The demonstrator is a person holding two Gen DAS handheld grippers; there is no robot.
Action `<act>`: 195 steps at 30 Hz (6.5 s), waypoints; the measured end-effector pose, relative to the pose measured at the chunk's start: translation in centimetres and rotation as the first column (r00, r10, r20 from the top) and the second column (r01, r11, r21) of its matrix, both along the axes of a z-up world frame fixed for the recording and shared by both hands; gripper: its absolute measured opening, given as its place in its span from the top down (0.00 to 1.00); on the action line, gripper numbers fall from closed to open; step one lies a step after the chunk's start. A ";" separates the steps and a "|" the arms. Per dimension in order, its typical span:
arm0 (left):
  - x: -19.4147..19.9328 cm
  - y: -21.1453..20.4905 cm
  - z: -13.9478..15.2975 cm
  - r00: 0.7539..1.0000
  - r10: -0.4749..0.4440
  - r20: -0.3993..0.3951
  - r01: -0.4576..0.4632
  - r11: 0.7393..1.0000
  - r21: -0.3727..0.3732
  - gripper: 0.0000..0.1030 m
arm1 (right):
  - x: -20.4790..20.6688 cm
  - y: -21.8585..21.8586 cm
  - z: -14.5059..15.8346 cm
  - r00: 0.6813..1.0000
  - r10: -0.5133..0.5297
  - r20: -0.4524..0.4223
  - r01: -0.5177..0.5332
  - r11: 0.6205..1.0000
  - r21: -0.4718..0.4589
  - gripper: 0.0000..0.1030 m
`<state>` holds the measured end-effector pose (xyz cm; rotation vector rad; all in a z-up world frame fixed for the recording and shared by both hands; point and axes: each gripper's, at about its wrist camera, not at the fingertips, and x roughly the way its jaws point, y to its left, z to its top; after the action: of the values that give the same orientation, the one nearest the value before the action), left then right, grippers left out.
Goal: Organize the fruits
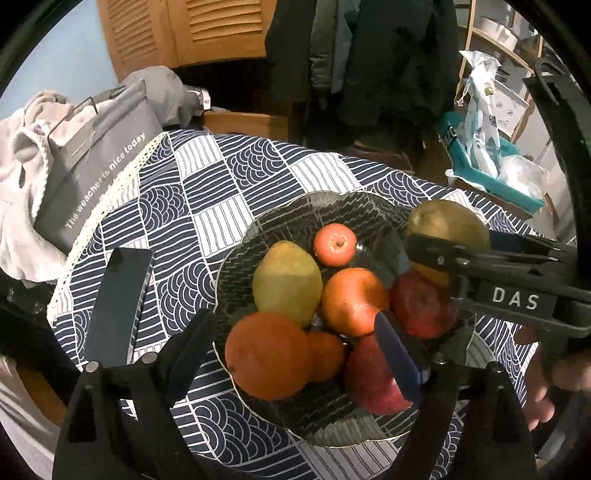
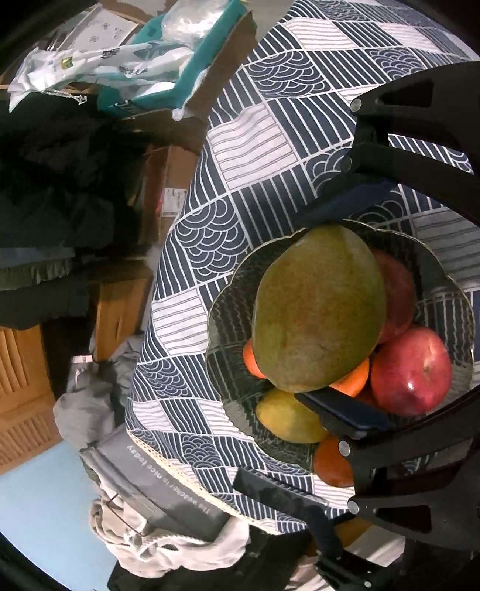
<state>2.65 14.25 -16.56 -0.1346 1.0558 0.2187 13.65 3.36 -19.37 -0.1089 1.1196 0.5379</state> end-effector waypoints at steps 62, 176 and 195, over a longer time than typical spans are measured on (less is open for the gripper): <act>-4.9 -3.5 14.7 0.947 -0.059 0.315 0.055 0.998 0.023 0.11 | -8.9 -11.3 18.6 0.890 -0.217 0.401 0.215 0.975 0.051 0.18; -5.9 -10.0 19.7 0.915 -0.112 0.387 0.088 0.993 0.080 0.01 | -13.8 -22.3 21.6 0.778 -0.312 0.546 0.354 0.935 0.029 0.18; -6.0 -10.0 19.9 0.912 -0.114 0.394 0.088 0.993 0.083 0.01 | -13.7 -22.6 21.6 0.778 -0.313 0.545 0.355 0.934 0.029 0.18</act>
<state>-3.37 4.27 3.39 -0.0622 0.6453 0.1230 -0.07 -19.22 2.19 -0.1156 0.5748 0.1201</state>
